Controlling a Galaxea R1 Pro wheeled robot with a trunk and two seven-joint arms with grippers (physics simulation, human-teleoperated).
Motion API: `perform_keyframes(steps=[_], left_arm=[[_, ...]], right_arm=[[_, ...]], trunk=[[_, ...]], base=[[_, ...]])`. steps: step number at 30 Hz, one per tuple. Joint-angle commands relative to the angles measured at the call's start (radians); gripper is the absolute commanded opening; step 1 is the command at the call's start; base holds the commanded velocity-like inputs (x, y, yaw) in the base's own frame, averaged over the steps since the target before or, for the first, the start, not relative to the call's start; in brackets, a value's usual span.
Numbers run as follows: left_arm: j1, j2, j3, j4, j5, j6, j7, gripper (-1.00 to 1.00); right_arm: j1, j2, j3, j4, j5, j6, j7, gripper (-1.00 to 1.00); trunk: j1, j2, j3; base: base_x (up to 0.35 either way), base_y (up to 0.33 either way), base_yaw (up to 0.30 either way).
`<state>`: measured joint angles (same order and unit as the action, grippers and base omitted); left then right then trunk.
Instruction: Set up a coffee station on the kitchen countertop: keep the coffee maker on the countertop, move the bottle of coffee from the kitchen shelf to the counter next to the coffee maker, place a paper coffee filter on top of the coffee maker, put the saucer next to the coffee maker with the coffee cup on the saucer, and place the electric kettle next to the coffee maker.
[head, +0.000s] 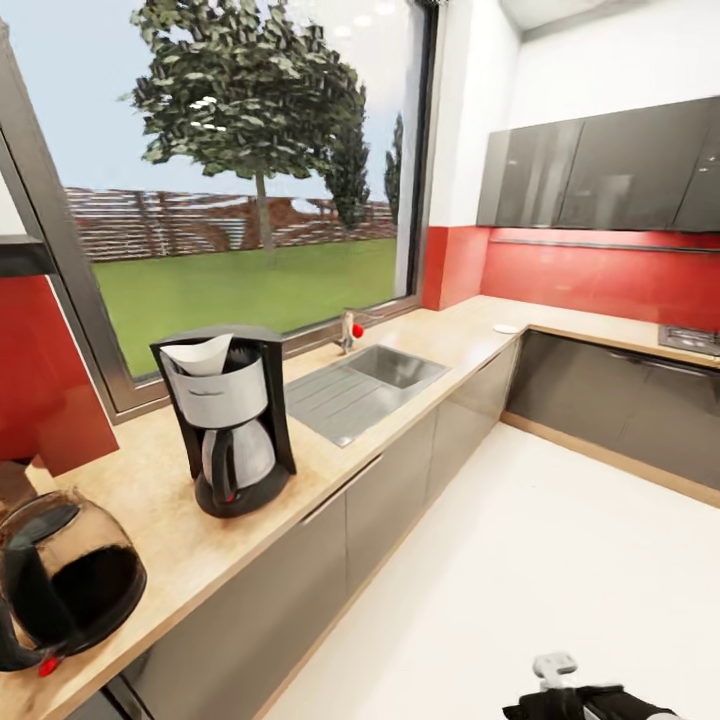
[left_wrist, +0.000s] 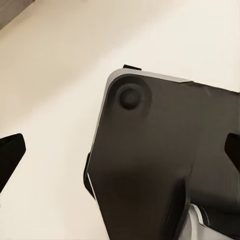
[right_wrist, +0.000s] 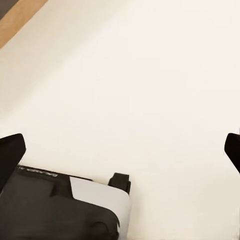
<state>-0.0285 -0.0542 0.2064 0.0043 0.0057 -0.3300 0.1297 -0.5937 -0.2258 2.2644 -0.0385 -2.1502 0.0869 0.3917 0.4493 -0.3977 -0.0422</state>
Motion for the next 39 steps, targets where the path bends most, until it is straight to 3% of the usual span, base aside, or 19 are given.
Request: perform_keyframes(steps=[1,4,5,9,12,19,39], left_arm=[[-0.001,0.000,0.003,0.000,0.001,-0.003,0.002,1.00],[-0.001,0.000,0.005,0.000,-0.002,-0.004,0.002,1.00],[-0.001,0.000,0.005,0.000,-0.001,-0.004,0.002,1.00],[-0.001,0.002,0.005,-0.003,-0.002,-0.004,0.002,1.00],[-0.001,0.002,0.005,-0.005,-0.003,-0.004,0.001,1.00],[-0.001,0.002,0.004,-0.006,-0.003,-0.004,0.002,1.00],[-0.001,0.002,0.004,-0.007,-0.004,-0.005,0.001,1.00]], right_arm=[[0.019,0.020,0.004,-0.002,-0.017,0.001,-0.012,1.00],[0.083,0.088,0.005,-0.001,-0.023,-0.010,-0.056,1.00],[0.125,0.139,0.006,-0.001,-0.021,-0.052,-0.100,1.00],[0.165,0.193,0.006,-0.002,-0.019,-0.083,-0.140,1.00],[0.178,0.207,0.006,-0.003,-0.019,-0.087,-0.163,1.00],[0.193,0.214,0.006,-0.026,-0.019,-0.088,-0.233,1.00],[0.196,0.216,0.007,-0.068,-0.019,-0.088,-0.253,1.00]], trunk=[[0.001,-0.002,-0.001],[0.001,-0.002,0.001],[0.001,-0.002,0.002],[0.001,-0.002,0.006],[0.001,-0.002,0.008],[0.001,-0.002,0.009],[0.001,-0.002,0.010]], base=[[0.000,0.000,-0.264],[0.000,0.000,-0.255],[0.000,0.000,-0.216],[0.000,0.000,-0.177],[0.000,0.000,-0.118],[0.000,0.000,-0.031],[0.000,0.000,-0.001]])
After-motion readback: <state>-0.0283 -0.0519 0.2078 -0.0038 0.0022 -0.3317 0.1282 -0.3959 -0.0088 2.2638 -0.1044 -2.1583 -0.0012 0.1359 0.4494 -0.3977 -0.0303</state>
